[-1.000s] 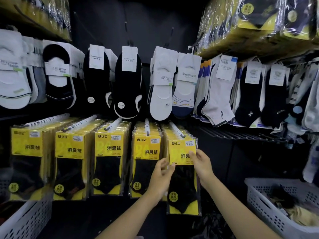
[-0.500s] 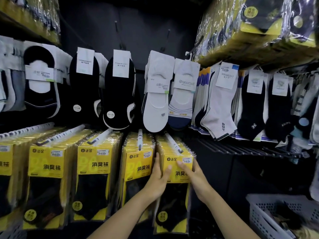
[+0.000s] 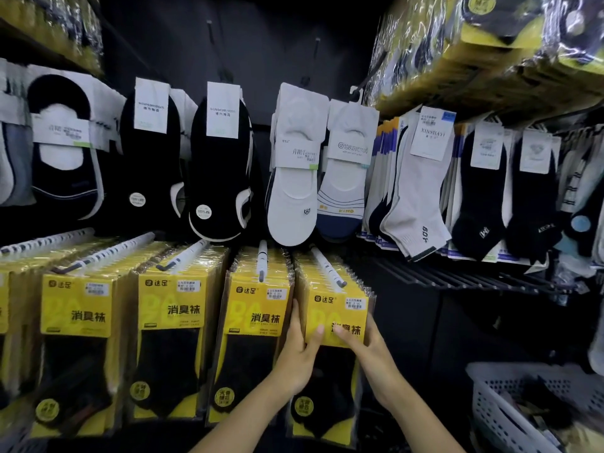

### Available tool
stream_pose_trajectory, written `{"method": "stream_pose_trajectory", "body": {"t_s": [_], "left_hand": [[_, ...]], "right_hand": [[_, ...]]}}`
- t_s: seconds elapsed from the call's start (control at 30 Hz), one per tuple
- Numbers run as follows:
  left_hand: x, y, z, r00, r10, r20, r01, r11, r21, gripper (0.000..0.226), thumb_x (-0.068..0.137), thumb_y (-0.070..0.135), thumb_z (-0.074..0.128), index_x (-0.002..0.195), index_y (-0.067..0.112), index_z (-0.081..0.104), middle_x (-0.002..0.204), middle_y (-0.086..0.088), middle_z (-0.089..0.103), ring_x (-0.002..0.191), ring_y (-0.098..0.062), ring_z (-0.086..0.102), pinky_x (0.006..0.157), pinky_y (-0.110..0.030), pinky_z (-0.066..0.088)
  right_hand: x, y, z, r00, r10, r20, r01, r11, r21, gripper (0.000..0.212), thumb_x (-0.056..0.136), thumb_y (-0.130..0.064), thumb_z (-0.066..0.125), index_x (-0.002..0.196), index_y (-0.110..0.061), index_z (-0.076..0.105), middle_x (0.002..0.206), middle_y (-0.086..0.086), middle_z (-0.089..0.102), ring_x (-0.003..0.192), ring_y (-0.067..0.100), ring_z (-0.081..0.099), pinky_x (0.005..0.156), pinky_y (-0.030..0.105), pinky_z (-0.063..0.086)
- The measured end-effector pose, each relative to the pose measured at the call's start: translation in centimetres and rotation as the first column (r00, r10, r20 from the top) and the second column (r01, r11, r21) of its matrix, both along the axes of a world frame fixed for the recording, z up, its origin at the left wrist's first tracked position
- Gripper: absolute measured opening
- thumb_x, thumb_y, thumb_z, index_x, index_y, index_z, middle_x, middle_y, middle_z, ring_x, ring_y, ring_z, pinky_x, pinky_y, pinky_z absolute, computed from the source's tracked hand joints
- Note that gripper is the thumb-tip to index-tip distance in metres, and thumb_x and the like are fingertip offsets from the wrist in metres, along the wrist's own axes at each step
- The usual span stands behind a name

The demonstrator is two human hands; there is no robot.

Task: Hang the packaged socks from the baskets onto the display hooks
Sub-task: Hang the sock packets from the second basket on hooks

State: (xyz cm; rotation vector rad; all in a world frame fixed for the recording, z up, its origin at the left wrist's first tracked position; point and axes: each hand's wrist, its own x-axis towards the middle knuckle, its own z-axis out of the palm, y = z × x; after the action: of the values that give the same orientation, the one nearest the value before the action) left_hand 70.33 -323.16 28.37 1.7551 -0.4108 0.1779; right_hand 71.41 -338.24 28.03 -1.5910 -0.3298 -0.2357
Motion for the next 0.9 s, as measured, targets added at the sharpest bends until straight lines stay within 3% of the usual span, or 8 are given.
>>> {"method": "stream_pose_trajectory", "body": {"t_s": [0.2,0.33,0.4,0.47,0.57,0.63,0.77,0.9], "left_hand": [[-0.9,-0.9,0.5,0.996,0.087,0.009,-0.087,0.996,-0.021,0.075,0.097,0.038,0.042,0.150,0.023,-0.010,0.158,0.003,0.011,0.144,-0.012,0.014,0.118,-0.033,0.016],[-3.6,-0.4,-0.1,0.998,0.059,0.023,-0.059,0.998,-0.028,0.077,0.093,0.047,0.045,0.151,0.027,-0.001,0.156,0.010,0.016,0.142,-0.006,0.016,0.118,-0.034,0.019],[-5.4,0.7,-0.4,0.996,0.059,0.069,-0.057,0.998,-0.034,0.075,0.086,0.058,0.045,0.148,0.035,0.010,0.150,0.019,0.022,0.137,0.001,0.022,0.113,-0.023,0.025],[-6.9,2.5,0.0,0.977,0.150,0.151,-0.143,0.988,-0.059,0.065,0.084,0.059,0.044,0.142,0.043,0.020,0.143,0.026,0.032,0.129,0.008,0.034,0.100,-0.009,0.029],[-7.2,5.7,0.9,0.895,0.368,0.251,-0.348,0.930,-0.122,0.057,0.086,0.051,0.044,0.140,0.037,0.031,0.134,0.022,0.043,0.119,0.006,0.043,0.097,-0.014,0.034],[-6.7,7.4,1.5,0.871,0.429,0.241,-0.404,0.903,-0.148,0.060,0.086,0.051,0.044,0.142,0.033,0.030,0.135,0.018,0.040,0.122,0.001,0.041,0.100,-0.023,0.035],[-4.9,9.3,1.8,0.880,0.425,0.212,-0.427,0.903,-0.038,0.072,0.087,0.053,0.041,0.149,0.025,0.017,0.148,0.006,0.028,0.134,-0.011,0.032,0.107,-0.030,0.032],[-2.9,9.9,1.6,0.908,0.387,0.164,-0.397,0.917,0.036,0.072,0.093,0.047,0.043,0.151,0.021,0.009,0.157,0.002,0.017,0.143,-0.014,0.015,0.113,-0.031,0.018]], "right_hand": [[-0.3,0.2,0.7,0.998,-0.056,-0.016,0.055,0.998,-0.031,0.081,0.069,-0.039,0.075,0.141,-0.030,0.039,0.120,-0.014,0.065,0.110,-0.001,0.060,0.086,0.018,0.048],[-2.3,-0.2,1.2,0.979,-0.199,0.040,0.201,0.979,-0.033,0.091,0.068,-0.039,0.076,0.146,-0.026,0.030,0.141,-0.014,0.044,0.126,0.002,0.045,0.099,0.019,0.038],[-3.6,-0.4,1.6,0.931,-0.336,0.142,0.346,0.937,-0.046,0.075,0.073,-0.037,0.075,0.138,-0.029,0.039,0.138,-0.015,0.043,0.125,0.004,0.043,0.104,0.024,0.033],[-5.0,-0.1,2.1,0.881,-0.409,0.238,0.424,0.906,-0.015,0.049,0.079,-0.027,0.075,0.120,-0.034,0.049,0.127,-0.012,0.051,0.116,0.004,0.050,0.100,0.026,0.038],[-6.4,2.1,2.8,0.912,-0.322,0.256,0.347,0.936,-0.061,0.029,0.085,-0.024,0.070,0.106,-0.039,0.057,0.114,-0.011,0.060,0.104,0.004,0.058,0.087,0.023,0.047],[-7.0,4.4,3.2,0.954,-0.204,0.218,0.238,0.961,-0.140,0.029,0.089,-0.030,0.064,0.115,-0.040,0.056,0.118,-0.018,0.059,0.107,-0.003,0.056,0.091,0.021,0.047],[-6.0,8.8,3.3,0.998,-0.028,0.048,0.035,0.987,-0.156,0.063,0.093,-0.037,0.054,0.149,-0.029,0.025,0.149,-0.017,0.031,0.138,0.003,0.030,0.109,0.022,0.027],[-3.8,11.6,3.3,0.992,0.006,-0.126,-0.013,0.999,-0.052,0.073,0.096,-0.037,0.052,0.153,-0.026,0.009,0.157,-0.007,0.021,0.144,0.012,0.022,0.116,0.032,0.023]]}}
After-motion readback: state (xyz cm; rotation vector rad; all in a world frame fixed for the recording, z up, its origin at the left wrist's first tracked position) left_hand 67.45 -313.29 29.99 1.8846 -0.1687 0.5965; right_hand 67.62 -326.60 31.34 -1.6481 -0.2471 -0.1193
